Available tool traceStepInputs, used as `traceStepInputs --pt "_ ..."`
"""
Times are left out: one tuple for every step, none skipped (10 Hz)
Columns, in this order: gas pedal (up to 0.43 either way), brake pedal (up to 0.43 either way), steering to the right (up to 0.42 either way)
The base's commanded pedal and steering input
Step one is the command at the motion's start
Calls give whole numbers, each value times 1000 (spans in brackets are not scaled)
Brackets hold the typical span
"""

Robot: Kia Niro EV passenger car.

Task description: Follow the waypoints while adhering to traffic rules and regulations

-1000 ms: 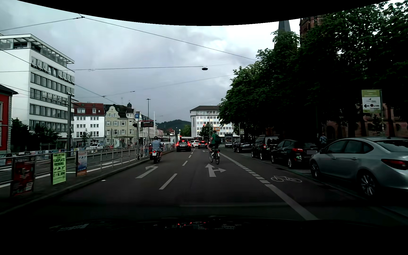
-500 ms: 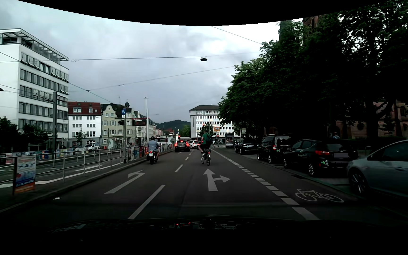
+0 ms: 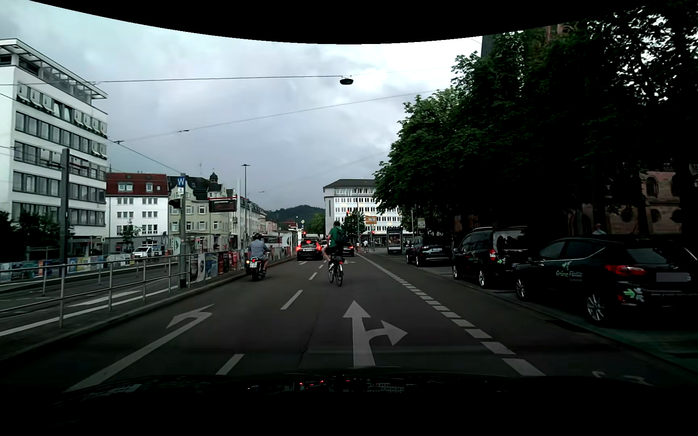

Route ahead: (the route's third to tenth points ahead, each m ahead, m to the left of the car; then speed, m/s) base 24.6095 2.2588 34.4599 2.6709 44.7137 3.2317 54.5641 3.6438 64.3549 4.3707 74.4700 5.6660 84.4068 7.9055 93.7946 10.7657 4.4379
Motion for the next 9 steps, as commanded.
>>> traceStepInputs --pt "0 6 -10" --pt "0 6 -11" --pt "0 6 -12" --pt "0 0 -14" --pt "0 0 -15" --pt "0 0 -15" --pt "0 0 -15" --pt "0 0 -15" --pt "0 0 -15"
